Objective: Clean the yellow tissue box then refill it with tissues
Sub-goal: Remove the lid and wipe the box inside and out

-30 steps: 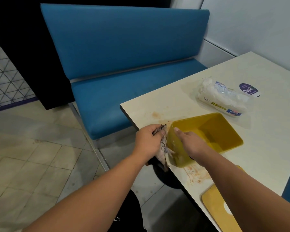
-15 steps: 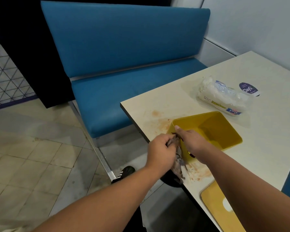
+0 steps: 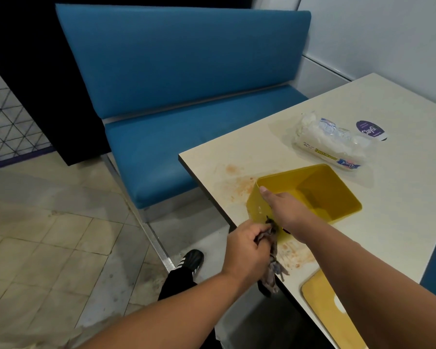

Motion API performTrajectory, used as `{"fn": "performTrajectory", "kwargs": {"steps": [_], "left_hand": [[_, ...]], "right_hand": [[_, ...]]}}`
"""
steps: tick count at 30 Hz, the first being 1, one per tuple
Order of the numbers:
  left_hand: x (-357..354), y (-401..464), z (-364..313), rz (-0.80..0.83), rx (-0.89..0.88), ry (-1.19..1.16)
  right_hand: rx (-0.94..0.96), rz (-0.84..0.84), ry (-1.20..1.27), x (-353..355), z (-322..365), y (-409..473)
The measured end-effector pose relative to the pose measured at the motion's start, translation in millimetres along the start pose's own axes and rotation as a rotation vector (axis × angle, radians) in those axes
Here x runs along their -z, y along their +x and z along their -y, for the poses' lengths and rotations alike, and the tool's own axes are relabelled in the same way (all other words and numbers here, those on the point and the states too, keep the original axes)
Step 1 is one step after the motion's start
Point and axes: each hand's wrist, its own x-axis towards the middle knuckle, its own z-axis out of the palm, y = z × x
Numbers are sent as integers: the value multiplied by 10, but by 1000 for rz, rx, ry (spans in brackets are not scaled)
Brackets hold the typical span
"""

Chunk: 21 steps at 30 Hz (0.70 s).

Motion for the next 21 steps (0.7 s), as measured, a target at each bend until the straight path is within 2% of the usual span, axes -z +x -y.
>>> {"fn": "performTrajectory", "kwargs": {"steps": [3,5,9,12,16,21], "left_hand": [[-25,22,131,36,159,45],[-46,43,99,13,219,-8],[-98,-14,48,-33,239,-154],[-78,14,73,-27,317,-131],[-65,20,-73,-40,289,-192],[-69,40,58,-2,349,-41]], "right_hand": [[4,-2,-8,-3,5,-19],[1,-4,2,-4,5,-22],[-2,0,-6,-6,8,-6],[-12,-1,9,-6,-12,2],[1,-6,4,-4,-7,8],[3,8,18,-2,-23,4]]}}
